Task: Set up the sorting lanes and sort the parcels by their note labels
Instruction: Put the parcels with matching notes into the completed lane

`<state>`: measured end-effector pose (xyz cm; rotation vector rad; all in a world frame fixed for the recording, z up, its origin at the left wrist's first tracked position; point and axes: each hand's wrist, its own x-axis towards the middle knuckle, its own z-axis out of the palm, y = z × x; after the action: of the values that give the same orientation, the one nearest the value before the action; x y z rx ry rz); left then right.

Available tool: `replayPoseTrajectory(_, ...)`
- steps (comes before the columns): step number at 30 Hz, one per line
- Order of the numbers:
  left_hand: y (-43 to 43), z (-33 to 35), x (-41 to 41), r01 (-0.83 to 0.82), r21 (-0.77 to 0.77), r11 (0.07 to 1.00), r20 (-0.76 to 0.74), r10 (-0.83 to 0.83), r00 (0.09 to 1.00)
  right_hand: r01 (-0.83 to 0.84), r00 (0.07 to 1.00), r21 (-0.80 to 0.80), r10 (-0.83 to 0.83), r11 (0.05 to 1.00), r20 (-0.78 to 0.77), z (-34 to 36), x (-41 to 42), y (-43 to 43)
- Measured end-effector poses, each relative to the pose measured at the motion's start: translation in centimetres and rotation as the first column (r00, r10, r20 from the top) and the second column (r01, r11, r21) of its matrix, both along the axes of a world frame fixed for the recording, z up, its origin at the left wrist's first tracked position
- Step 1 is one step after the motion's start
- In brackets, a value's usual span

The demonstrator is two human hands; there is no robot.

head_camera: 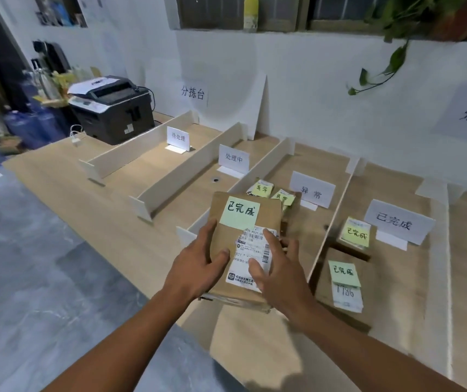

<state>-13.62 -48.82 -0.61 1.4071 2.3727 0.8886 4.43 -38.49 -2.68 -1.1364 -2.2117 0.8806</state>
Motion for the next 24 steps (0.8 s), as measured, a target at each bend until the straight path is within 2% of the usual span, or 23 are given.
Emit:
replayPoseTrajectory(4,1.8,1.3,-7.7,-0.045,0.011,0.999,-0.001,0.045,0.999,-0.087,0.996,0.008,0.087,0.996,-0.031,1.0,-8.2,2.9)
replayPoseTrajectory(9,2.3,1.6,-17.6,-0.119,0.042,0.992,-0.009,0.12,0.993,-0.107,0.994,0.054,0.108,0.993,-0.014,1.5,-18.7,4.2)
replayPoseTrajectory(12,3.2,0.9,-23.3,-0.108,0.056,0.993,0.009,0.108,0.994,-0.104,0.994,0.037,0.104,0.994,-0.01,1.2,-24.0,5.1)
replayPoseTrajectory(15,4.7,0.3,-27.9,-0.027,0.07,0.997,0.039,0.025,0.999,-0.039,0.999,0.006,0.039,0.999,-0.014,0.8,-28.1,5.1)
replayPoseTrajectory(19,8.1,0.8,-28.9,0.112,0.081,0.99,0.087,-0.119,0.989,0.097,0.995,0.002,-0.097,0.995,-0.01,1.4,-27.9,5.4)
replayPoseTrajectory(22,11.9,1.5,-25.0,0.26,0.102,0.96,0.087,-0.269,0.959,0.255,0.967,0.014,-0.255,0.967,0.007,2.4,-23.2,6.1)
replayPoseTrajectory(24,14.1,1.8,-20.6,0.365,0.119,0.923,0.137,-0.379,0.915,0.357,0.933,0.038,-0.358,0.933,0.036,3.0,-18.1,6.5)
